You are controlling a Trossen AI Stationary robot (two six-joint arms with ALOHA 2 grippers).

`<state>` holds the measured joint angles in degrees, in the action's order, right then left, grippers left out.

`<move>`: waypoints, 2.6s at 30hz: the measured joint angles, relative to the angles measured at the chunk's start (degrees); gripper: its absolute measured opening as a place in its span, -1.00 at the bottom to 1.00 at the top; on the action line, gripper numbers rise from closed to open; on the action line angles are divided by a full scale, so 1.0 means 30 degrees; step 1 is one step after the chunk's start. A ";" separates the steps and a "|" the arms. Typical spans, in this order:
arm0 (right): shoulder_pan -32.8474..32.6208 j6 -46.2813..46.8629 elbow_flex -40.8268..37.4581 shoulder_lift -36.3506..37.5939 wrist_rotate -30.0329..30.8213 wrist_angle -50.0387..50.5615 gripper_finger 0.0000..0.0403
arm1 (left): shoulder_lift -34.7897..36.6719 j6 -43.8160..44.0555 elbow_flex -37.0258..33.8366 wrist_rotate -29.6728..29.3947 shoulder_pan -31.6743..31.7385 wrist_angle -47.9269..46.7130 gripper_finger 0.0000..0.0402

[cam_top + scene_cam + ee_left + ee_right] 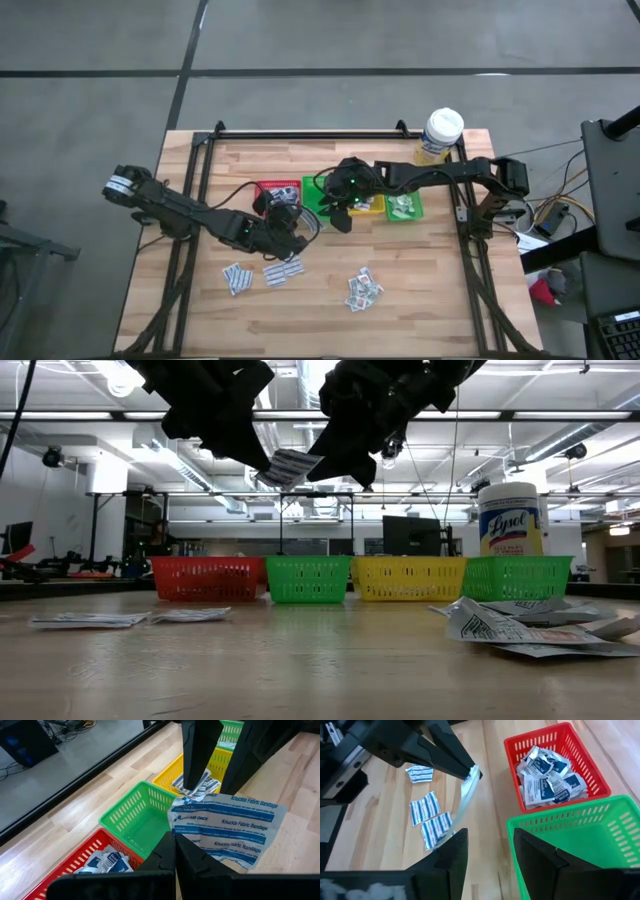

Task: Pick & Place First Aid Supplies
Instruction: Put the blue bandage into the yellow basket

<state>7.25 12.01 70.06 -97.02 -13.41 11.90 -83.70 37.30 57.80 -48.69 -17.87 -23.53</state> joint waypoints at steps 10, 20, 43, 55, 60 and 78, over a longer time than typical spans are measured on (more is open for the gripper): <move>-0.0082 0.0357 0.0000 0.0150 -0.1179 0.0099 -0.23 | 0.0000 -0.0003 0.0000 -0.0007 0.0000 -0.0372 -1.00; -0.0235 0.0354 0.0022 0.0310 -0.1546 -0.0134 -0.23 | 0.0007 -0.0001 0.0000 0.0086 0.0009 -0.0419 -1.00; -0.0559 0.0159 0.0226 -0.0450 -0.0590 -0.0084 -0.23 | 0.0007 -0.0008 0.0007 0.0335 0.0066 -0.0081 -1.00; -0.0554 0.0364 0.0233 -0.0652 -0.0533 -0.0225 -0.23 | 0.0007 -0.0926 0.0007 0.0272 0.0066 0.1070 -1.00; -0.0554 0.0335 0.0233 -0.0696 -0.0533 -0.0223 -0.38 | 0.0007 -0.0926 0.0007 0.0376 0.0080 0.1085 -1.00; -0.0663 -0.0568 0.0233 -0.0696 -0.0475 0.0488 -0.96 | 0.0015 -0.2208 0.0007 0.0432 0.0066 0.1120 -0.94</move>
<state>5.26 10.31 70.76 -99.11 -14.83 13.36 -83.66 30.68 57.82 -47.39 -17.67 -20.17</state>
